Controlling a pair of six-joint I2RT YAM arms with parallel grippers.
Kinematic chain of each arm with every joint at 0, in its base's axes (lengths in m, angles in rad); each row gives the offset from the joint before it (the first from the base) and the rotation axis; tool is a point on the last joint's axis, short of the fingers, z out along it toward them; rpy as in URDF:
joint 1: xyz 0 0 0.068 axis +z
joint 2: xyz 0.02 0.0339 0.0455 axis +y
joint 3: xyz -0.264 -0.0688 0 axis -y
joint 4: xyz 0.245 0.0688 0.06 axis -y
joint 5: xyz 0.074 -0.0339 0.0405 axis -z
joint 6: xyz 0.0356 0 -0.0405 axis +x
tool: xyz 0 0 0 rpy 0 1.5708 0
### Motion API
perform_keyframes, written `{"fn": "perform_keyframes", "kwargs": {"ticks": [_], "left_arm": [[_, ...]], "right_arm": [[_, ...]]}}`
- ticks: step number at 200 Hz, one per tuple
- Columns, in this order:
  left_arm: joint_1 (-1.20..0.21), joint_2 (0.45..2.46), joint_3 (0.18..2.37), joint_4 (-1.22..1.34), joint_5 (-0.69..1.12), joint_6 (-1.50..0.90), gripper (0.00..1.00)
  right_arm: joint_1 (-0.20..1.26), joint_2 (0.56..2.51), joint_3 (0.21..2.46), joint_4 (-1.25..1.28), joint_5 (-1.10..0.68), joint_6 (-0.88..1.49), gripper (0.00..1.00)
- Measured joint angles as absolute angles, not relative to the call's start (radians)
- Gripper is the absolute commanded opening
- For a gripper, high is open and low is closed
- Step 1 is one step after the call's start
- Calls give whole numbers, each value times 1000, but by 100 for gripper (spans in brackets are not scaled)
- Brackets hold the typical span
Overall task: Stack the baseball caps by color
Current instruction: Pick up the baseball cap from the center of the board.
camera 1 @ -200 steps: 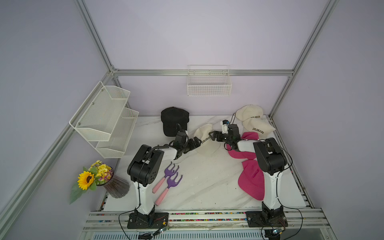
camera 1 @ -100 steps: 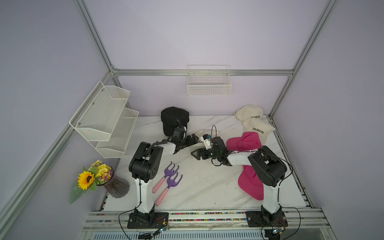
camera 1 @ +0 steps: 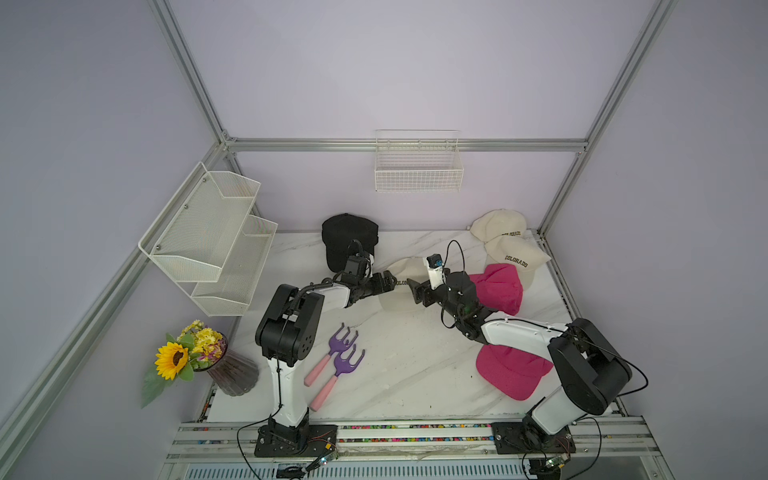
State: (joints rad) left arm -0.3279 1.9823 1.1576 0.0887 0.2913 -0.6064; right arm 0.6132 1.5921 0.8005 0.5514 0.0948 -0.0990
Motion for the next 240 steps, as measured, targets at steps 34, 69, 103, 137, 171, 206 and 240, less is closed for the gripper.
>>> {"fn": "perform_keyframes", "kwargs": {"ticks": [34,69,103,137,171,206,240], "left_arm": [[-327,1967,1157,52,285,-608,100],[-327,1925,1116,25,260,-618,100],[-327,1874,1062,5,227,-643,100],[-327,1822,1008,2,178,-672,100],[-327,1802,1002,6,164,-682,100],[-327,1784,1000,24,171,-690,100],[-327,1784,1000,30,182,-697,100]], "right_arm": [[613,1582,732,596,84,-396,80],[616,1600,696,683,83,-594,72],[619,1637,654,767,102,-751,73],[625,1648,582,901,142,-883,68],[632,1722,525,1092,202,-1018,66],[632,1824,509,1252,245,-1139,65],[648,1802,504,1254,189,-1157,68]]}}
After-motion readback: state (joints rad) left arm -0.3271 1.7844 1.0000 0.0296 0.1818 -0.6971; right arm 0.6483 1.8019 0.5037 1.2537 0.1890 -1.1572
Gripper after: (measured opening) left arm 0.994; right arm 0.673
